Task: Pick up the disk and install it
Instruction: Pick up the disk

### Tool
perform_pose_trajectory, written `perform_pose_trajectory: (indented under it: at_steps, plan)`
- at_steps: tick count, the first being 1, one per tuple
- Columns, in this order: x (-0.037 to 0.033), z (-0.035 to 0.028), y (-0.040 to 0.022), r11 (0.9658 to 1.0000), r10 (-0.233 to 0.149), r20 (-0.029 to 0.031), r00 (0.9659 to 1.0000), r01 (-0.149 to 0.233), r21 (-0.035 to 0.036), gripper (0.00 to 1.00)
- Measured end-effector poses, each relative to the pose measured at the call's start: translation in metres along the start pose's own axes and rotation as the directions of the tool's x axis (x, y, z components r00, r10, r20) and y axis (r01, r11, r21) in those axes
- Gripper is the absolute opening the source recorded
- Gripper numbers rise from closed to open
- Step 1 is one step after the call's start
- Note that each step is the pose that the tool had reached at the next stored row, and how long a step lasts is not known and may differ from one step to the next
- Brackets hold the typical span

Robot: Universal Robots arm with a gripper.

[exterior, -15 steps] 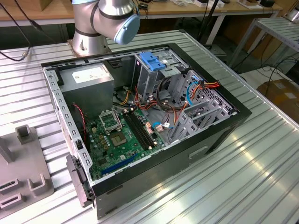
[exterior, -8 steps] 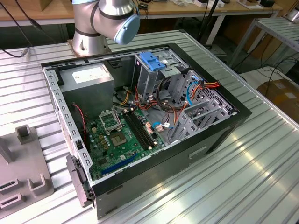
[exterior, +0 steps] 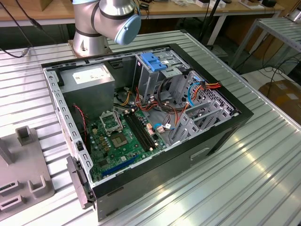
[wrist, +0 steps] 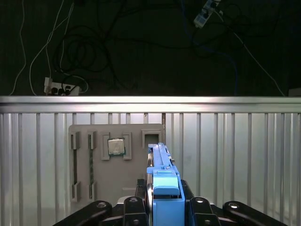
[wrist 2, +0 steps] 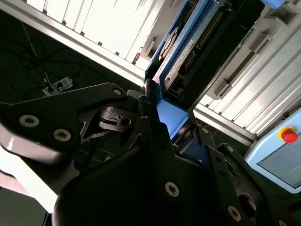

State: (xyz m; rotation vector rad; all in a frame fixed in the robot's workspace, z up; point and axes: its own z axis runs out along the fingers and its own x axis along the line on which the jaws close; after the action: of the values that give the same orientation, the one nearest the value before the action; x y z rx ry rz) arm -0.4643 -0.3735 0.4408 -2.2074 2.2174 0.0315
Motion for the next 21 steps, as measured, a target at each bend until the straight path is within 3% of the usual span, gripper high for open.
perform_pose_trajectory:
  at_steps: [13,21]
  plan:
    - [-0.0005,-0.0221,0.0001,1.0000,0.000,-0.0001,1.0000,0.000,-0.0007,0.37]
    - [-0.0011,-0.0454,0.0002,1.0000,0.000,-0.0001,1.0000,0.000,-0.0035,0.37]
